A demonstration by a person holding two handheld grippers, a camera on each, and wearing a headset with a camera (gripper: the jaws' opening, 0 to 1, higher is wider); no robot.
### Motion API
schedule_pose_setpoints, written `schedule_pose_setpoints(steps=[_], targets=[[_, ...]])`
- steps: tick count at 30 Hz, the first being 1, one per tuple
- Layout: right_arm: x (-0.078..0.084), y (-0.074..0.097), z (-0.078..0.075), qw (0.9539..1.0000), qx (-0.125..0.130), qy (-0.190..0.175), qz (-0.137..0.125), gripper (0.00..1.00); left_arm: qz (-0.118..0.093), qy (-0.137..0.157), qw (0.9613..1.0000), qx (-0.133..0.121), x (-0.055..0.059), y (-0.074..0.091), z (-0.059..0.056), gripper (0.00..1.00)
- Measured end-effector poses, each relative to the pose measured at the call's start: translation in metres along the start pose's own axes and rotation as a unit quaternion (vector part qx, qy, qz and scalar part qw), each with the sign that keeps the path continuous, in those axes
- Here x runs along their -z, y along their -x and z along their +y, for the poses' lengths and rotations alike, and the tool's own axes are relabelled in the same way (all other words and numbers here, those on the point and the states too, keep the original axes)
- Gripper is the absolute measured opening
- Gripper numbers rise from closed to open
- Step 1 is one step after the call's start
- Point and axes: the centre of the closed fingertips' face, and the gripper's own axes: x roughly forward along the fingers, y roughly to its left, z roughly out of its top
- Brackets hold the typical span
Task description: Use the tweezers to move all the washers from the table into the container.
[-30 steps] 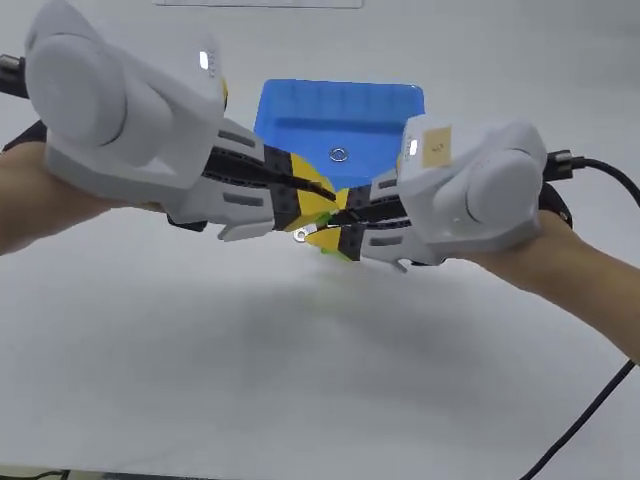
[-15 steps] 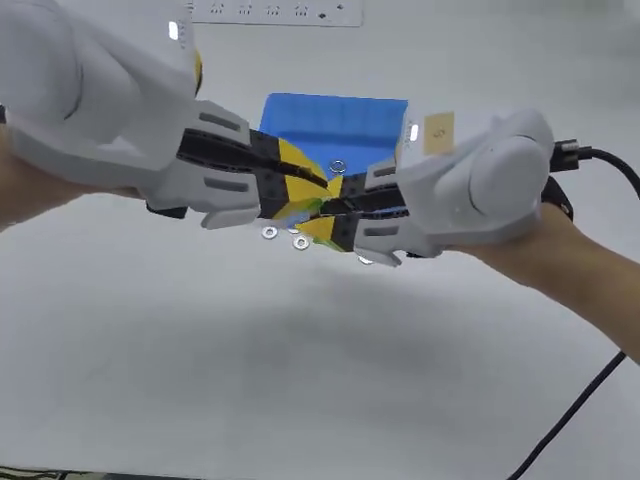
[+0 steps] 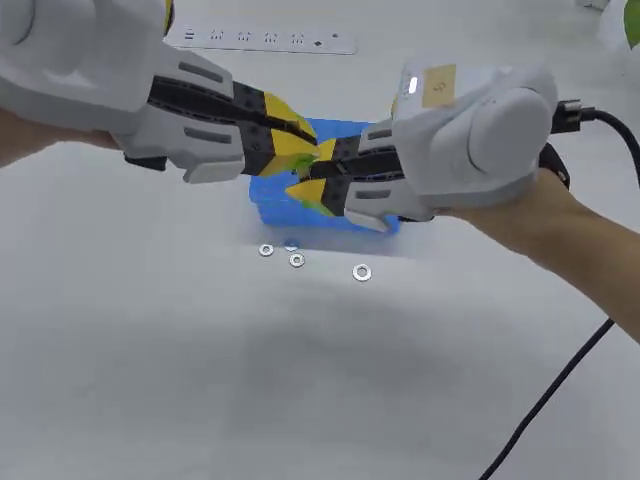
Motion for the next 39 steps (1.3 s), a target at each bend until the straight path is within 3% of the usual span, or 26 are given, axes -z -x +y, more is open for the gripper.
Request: schedule_pose_setpoints(steps=[6,12,20,22,28,29,30,39], targets=[[0.002,-0.007,-0.021,0.9999,0.009,0.013,0.005,0.10,0.003,-0.009,0.9999,-0.002,0.005,-0.005,0.023,0.07],[0.016,-0.014,-0.036,0.9999,0.008,0.008,0.013,0.10,0.007,-0.010,0.9999,0.000,0.012,-0.016,0.036,0.08],[0.037,-0.026,-0.038,0.9995,-0.001,-0.001,0.031,0.10,0.015,0.006,0.9999,0.001,0.034,-0.028,0.042,0.08],[0.040,-0.027,-0.041,0.9995,0.000,-0.007,0.030,0.10,0.012,0.019,0.9997,-0.003,0.036,-0.030,0.046,0.08],[0.048,-0.033,-0.049,0.9993,0.003,-0.021,0.029,0.10,0.008,0.016,0.9998,-0.012,0.040,-0.036,0.053,0.08],[0.049,-0.034,-0.050,0.9993,0.004,-0.024,0.029,0.10,0.004,0.032,0.9994,-0.008,0.042,-0.037,0.053,0.08],[0.050,-0.035,-0.050,0.9993,0.004,-0.024,0.029,0.10,0.004,0.030,0.9995,-0.010,0.042,-0.038,0.054,0.08],[0.062,-0.042,-0.048,0.9989,-0.002,-0.031,0.036,0.10,0.008,0.036,0.9993,-0.001,0.054,-0.048,0.054,0.08]])
